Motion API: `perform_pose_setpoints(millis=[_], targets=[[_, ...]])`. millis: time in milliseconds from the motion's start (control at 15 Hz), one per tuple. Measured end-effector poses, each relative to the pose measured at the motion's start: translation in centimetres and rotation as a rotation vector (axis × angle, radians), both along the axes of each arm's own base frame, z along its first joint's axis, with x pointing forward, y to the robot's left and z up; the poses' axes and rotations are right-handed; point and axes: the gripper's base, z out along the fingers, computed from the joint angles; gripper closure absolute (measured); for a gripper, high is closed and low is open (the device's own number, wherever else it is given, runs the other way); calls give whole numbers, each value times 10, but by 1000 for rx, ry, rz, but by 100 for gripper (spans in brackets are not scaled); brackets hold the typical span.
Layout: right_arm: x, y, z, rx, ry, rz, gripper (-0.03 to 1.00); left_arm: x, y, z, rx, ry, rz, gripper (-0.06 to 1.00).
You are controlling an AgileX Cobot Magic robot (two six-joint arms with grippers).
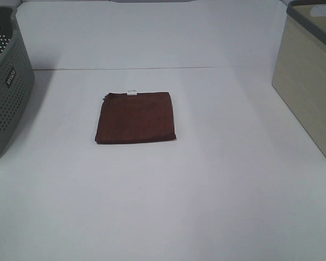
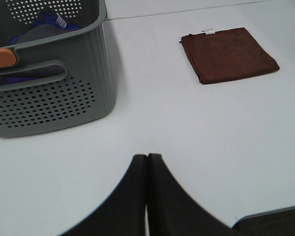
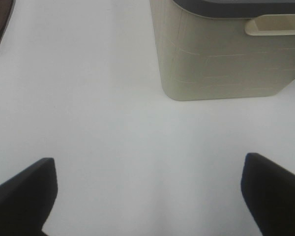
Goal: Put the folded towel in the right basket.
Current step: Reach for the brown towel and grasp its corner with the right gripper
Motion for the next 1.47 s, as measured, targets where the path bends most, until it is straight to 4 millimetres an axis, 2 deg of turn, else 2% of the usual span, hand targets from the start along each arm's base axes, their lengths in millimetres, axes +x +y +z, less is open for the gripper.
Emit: perform_pose_setpoints(millis=[333,667,733,933,1200,1333,1467], targets=[[71,-1,43,0,111,2,0,0,0,0,0,0,0,94],[156,-3,74,-12,201,16,0,0,0,0,0,0,0,94],[193,-3,77,-4,241,23,0,0,0,0,0,0,0,94],[230,2,78,38,284,69,0,0,0,0,0,0,0,94],[275,16,57,172,430,156,1,0,0,0,0,0,0,94],[286,37,43,153,496,219,2,0,0,0,0,0,0,94],[290,70,30,112,538,308,2,0,0,0,0,0,0,94]])
